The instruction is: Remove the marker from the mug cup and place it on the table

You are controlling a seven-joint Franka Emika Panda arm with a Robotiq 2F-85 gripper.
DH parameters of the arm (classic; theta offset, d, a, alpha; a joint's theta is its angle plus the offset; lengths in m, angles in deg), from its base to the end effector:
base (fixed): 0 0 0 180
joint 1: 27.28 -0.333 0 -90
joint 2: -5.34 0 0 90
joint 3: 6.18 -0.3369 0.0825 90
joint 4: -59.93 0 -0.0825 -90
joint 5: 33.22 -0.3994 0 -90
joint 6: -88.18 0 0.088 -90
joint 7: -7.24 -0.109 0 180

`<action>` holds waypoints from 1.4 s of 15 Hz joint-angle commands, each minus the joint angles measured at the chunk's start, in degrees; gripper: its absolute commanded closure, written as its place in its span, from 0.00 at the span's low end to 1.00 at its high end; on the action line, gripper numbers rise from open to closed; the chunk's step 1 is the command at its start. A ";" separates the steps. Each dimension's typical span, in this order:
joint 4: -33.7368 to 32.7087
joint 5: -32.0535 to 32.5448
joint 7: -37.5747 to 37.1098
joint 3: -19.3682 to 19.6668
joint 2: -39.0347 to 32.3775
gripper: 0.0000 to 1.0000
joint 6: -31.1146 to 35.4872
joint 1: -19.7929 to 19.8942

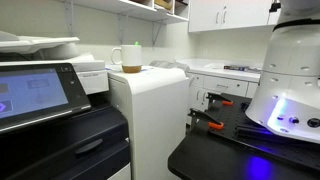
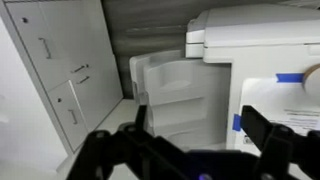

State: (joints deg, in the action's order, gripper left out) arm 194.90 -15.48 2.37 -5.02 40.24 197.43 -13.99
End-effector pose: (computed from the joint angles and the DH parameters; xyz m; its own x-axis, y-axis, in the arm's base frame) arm 0.3693 -0.1199 0.5775 0.9594 -0.2257 0.1692 -0.2659 -0.9238 0.2756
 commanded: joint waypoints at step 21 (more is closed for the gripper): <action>-11.28 -0.66 30.33 -2.37 -28.31 0.00 -5.39 -17.90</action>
State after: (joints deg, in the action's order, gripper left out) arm 187.23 -16.53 26.87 -6.40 15.43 195.80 -30.99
